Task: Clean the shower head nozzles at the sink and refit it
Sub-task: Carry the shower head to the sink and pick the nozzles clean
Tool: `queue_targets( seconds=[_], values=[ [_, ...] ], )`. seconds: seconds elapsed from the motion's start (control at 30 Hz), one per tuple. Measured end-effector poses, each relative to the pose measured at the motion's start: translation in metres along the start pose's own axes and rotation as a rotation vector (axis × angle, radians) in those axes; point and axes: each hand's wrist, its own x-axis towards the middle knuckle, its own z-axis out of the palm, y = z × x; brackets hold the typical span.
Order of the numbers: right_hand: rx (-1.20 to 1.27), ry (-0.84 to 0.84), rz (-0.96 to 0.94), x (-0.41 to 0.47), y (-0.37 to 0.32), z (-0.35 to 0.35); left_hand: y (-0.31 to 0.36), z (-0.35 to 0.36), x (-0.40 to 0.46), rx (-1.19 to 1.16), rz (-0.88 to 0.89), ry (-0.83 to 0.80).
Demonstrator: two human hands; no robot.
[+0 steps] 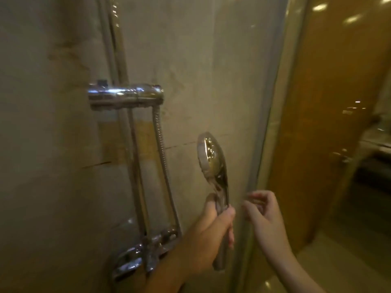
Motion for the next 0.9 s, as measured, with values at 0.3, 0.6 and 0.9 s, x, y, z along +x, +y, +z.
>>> queue_targets(
  seconds=[0.3,0.6,0.9],
  values=[
    [-0.19,0.393,0.234,-0.135,0.07,-0.139,-0.061,0.118,-0.035,0.069,-0.125,-0.308],
    [-0.201,0.801,0.608,-0.315,0.143,-0.271,-0.101,0.279,-0.111,-0.055,-0.32,-0.714],
    [-0.152,1.139,0.805,-0.439,0.167,-0.338,-0.129,0.411,-0.184,0.166,-0.29,-0.935]
  ],
)
